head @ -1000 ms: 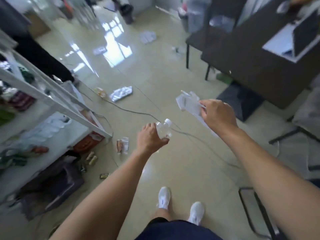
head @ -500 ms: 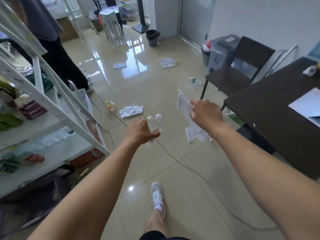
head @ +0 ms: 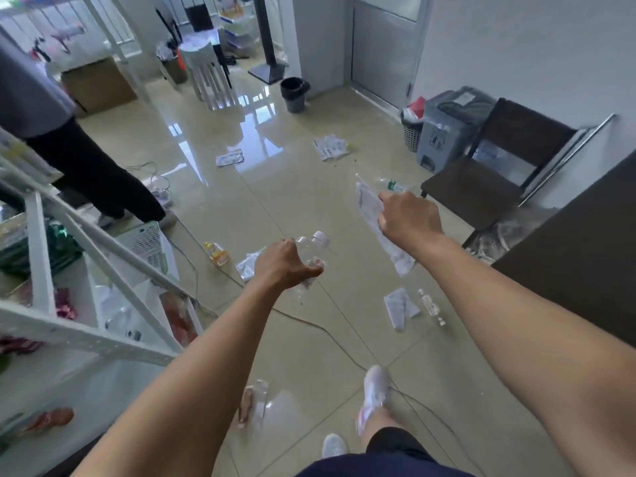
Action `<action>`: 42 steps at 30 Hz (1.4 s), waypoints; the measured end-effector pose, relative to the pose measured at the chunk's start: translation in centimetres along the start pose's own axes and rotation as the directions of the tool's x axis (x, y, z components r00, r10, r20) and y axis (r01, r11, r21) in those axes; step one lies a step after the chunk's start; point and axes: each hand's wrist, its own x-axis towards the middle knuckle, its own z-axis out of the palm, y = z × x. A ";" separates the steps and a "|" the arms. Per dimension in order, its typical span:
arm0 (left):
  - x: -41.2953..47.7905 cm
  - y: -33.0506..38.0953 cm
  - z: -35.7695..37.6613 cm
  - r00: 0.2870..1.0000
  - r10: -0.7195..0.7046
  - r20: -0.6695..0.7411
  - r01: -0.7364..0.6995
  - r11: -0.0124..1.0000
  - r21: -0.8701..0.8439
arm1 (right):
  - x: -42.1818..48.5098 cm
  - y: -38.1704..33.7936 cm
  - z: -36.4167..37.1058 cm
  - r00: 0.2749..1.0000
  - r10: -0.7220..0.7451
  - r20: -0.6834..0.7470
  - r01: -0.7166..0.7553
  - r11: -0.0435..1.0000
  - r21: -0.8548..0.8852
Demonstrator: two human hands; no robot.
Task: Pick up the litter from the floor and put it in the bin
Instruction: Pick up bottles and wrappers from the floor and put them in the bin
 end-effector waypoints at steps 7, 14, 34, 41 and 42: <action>18.2 0.2 -1.5 0.999 -0.018 0.026 0.016 0.999 0.045 | 19.0 2.1 2.5 0.999 -0.019 -0.037 0.018 1.000 -0.015; 37.5 1.3 -5.6 0.996 -0.078 0.034 0.078 0.997 0.003 | 39.2 7.0 3.0 0.999 -0.030 -0.046 0.027 0.998 -0.056; 86.1 -12.3 -19.9 0.979 -0.196 -0.060 0.169 0.936 -0.309 | 92.2 -6.3 6.3 0.997 -0.070 0.043 0.064 0.990 0.129; 102.9 -12.9 -25.4 0.988 -0.122 -0.096 0.089 0.951 -0.296 | 108.0 -7.1 7.5 0.999 0.001 0.050 -0.011 0.982 0.190; 105.6 -13.0 -25.7 0.989 -0.107 -0.105 0.074 0.956 -0.285 | 110.5 -7.0 8.0 0.998 0.011 0.061 -0.023 0.979 0.201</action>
